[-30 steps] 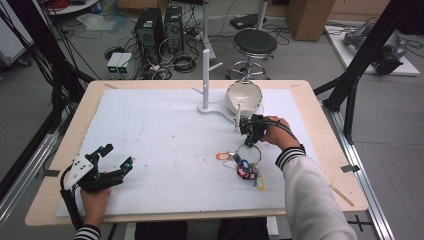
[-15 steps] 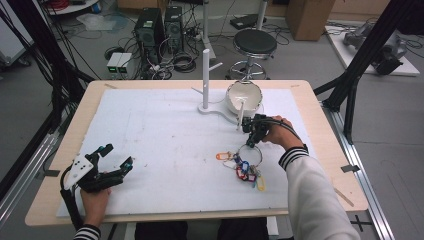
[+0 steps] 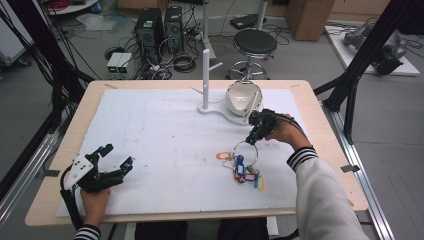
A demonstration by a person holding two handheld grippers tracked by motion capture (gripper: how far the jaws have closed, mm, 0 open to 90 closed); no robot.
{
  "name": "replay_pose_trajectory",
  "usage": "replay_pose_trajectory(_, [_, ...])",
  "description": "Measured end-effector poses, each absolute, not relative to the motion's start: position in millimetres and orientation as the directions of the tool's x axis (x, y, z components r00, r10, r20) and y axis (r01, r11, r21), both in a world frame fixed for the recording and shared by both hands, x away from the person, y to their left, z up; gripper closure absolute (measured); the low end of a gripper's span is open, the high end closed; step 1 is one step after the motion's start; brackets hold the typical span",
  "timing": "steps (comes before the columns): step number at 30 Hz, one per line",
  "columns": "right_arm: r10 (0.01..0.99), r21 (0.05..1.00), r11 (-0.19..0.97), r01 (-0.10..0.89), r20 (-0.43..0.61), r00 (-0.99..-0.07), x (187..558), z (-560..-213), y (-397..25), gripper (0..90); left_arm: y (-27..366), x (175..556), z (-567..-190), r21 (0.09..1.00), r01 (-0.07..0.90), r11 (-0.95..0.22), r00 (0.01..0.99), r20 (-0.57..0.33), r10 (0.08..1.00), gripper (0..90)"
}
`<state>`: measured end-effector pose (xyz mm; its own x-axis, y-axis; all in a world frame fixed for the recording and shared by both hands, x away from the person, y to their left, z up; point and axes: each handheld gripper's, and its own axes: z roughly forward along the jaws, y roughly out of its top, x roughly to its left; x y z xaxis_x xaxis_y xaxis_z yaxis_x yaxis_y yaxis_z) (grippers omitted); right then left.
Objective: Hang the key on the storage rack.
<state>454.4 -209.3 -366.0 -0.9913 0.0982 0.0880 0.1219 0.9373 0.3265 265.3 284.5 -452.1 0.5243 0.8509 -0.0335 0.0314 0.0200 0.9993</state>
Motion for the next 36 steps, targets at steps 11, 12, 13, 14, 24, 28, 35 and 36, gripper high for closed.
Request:
replay_pose_trajectory(11, [0.191, 0.527, 0.8, 0.289, 0.233, -0.954, 456.1, -346.2, -223.1, 88.3, 284.1, 265.2, -452.1, 0.999, 0.031, 0.021, 0.524, -0.034, 0.851, 13.9])
replay_pose_trajectory(12, [0.187, 0.548, 0.785, 0.289, 0.236, -0.954, 457.0, -345.6, -223.8, 88.4, 284.2, 265.1, -452.1, 0.999, 0.031, 0.02, 0.523, -0.033, 0.852, 13.9])
replay_pose_trajectory(13, [0.192, 0.56, 0.772, 0.301, 0.246, -0.95, 457.0, -344.3, -224.3, 88.4, 284.2, 265.2, -452.0, 0.999, 0.031, 0.02, 0.523, -0.033, 0.851, 13.9])
replay_pose_trajectory(14, [0.192, 0.571, 0.762, 0.305, 0.25, -0.949, 457.0, -342.7, -225.0, 88.4, 284.1, 265.2, -452.1, 0.999, 0.031, 0.021, 0.524, -0.034, 0.851, 13.9])
replay_pose_trajectory(24, [0.188, 0.7, 0.65, 0.295, 0.228, -0.955, 456.5, -330.2, -224.3, 88.5, 284.2, 265.2, -452.0, 0.999, 0.031, 0.02, 0.524, -0.033, 0.851, 13.9])
replay_pose_trajectory(28, [0.207, 0.741, 0.606, 0.289, 0.204, -0.957, 456.8, -324.5, -222.7, 88.4, 284.2, 265.1, -452.0, 0.999, 0.031, 0.02, 0.523, -0.033, 0.852, 13.9])
replay_pose_trajectory(35, [0.25, 0.769, 0.572, 0.287, 0.17, -0.953, 455.8, -319.6, -214.5, 88.4, 284.1, 265.0, -452.0, 0.999, 0.031, 0.019, 0.524, -0.032, 0.851, 13.9])
replay_pose_trajectory(36, [0.262, 0.775, 0.563, 0.287, 0.162, -0.951, 456.5, -318.9, -213.2, 88.4, 284.0, 264.9, -452.0, 0.999, 0.031, 0.019, 0.525, -0.033, 0.851, 13.9])
